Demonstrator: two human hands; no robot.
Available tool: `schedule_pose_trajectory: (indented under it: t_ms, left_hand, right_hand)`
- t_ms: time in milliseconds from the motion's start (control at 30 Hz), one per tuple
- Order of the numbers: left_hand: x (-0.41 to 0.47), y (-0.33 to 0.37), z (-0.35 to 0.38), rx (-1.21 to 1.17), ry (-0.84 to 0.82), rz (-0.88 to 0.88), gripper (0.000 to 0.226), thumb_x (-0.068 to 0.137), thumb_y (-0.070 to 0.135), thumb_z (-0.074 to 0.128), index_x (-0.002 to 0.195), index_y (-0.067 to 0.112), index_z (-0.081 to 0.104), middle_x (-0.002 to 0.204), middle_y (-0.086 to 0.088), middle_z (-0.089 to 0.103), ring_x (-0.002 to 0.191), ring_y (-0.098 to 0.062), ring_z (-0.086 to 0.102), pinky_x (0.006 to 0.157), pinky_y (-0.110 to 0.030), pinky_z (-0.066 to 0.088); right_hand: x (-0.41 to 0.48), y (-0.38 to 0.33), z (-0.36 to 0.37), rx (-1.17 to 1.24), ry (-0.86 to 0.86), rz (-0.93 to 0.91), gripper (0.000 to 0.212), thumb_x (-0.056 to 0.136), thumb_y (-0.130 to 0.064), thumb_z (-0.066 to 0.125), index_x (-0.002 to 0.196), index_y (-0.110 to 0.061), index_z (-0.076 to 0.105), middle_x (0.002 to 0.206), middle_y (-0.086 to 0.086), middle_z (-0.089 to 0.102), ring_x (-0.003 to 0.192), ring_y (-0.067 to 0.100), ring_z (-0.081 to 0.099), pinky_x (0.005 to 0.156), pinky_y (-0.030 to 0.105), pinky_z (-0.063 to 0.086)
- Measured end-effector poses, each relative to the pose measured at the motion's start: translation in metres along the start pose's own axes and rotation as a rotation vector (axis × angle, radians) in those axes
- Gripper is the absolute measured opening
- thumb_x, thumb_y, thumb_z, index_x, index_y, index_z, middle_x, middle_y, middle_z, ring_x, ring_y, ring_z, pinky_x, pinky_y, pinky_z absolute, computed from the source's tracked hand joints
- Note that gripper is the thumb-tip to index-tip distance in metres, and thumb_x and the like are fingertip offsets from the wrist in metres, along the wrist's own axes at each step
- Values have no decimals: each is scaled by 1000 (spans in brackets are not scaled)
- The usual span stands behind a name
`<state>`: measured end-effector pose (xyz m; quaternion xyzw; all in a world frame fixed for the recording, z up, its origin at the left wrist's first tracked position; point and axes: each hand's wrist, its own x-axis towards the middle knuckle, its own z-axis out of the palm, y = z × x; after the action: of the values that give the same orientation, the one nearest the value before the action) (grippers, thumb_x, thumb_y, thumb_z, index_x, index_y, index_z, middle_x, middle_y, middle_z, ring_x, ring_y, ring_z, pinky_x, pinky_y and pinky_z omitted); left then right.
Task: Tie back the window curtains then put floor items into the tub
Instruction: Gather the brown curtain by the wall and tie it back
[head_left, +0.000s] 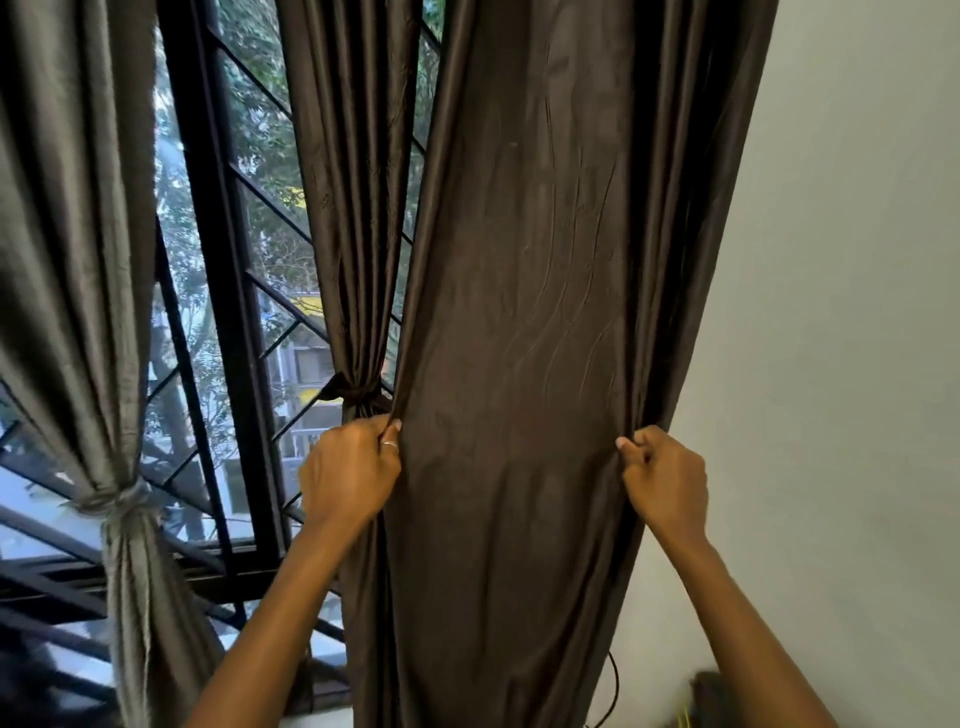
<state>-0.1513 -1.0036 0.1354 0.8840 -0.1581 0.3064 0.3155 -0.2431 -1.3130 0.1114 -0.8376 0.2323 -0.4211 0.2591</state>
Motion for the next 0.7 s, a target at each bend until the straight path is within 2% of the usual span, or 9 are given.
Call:
schedule_pose_trajectory:
  t_ms: [100, 200, 333, 400, 467, 533, 633, 700]
  left_hand:
    - [-2, -2, 2, -23, 1, -22, 40, 99, 32, 52, 61, 23, 47, 55, 0, 53, 58, -29, 58, 48, -33, 40]
    - [-7, 1, 4, -67, 7, -36, 34, 99, 32, 51, 69, 18, 60, 51, -1, 54, 53, -26, 56, 48, -35, 45]
    - [-17, 23, 16, -113, -53, -24, 37, 99, 38, 50, 70, 17, 60, 47, -1, 50, 51, -26, 56, 49, -40, 48]
    - [-22, 35, 23, -113, -78, -8, 34, 98, 39, 51, 75, 17, 63, 52, -4, 53, 59, -32, 59, 49, -39, 44]
    - [-24, 47, 29, -127, -109, 29, 28, 98, 37, 52, 83, 19, 66, 56, -7, 56, 65, -36, 61, 49, -37, 36]
    - [-25, 58, 34, -162, -141, 65, 28, 99, 36, 52, 85, 17, 67, 58, -8, 57, 67, -35, 61, 50, -37, 32]
    - [-24, 66, 42, -299, -209, 91, 37, 100, 32, 54, 66, 16, 55, 48, -2, 45, 52, -23, 53, 50, -37, 33]
    - [-23, 66, 45, -375, -241, 94, 43, 100, 29, 54, 60, 16, 46, 48, -3, 46, 48, -17, 49, 51, -40, 38]
  right_hand:
    - [-7, -2, 2, 17, 7, -16, 27, 97, -24, 64, 73, -18, 54, 62, -2, 56, 56, 12, 51, 53, 20, 35]
    - [-24, -9, 5, 44, 11, -85, 30, 98, -21, 62, 70, -19, 51, 62, -4, 55, 56, 11, 53, 50, 20, 34]
    - [-55, -35, 14, 116, -34, -191, 32, 98, -20, 62, 70, -27, 46, 64, -8, 53, 55, 2, 48, 51, 13, 27]
    - [-68, -49, 24, 127, -63, -233, 30, 98, -22, 61, 72, -26, 48, 67, -7, 53, 56, 6, 50, 51, 18, 32]
    - [-77, -63, 34, 113, -69, -268, 23, 99, -25, 60, 77, -20, 54, 75, -3, 59, 63, 17, 58, 52, 31, 42]
    - [-83, -74, 41, 103, -68, -298, 20, 99, -26, 58, 81, -17, 58, 79, 1, 62, 69, 23, 61, 55, 37, 46]
    - [-86, -83, 46, 126, -82, -320, 20, 98, -29, 53, 83, -16, 59, 81, 3, 63, 71, 25, 62, 56, 38, 47]
    - [-87, -83, 48, 153, -89, -311, 17, 98, -27, 55, 86, -16, 60, 82, 2, 64, 71, 24, 63, 57, 39, 49]
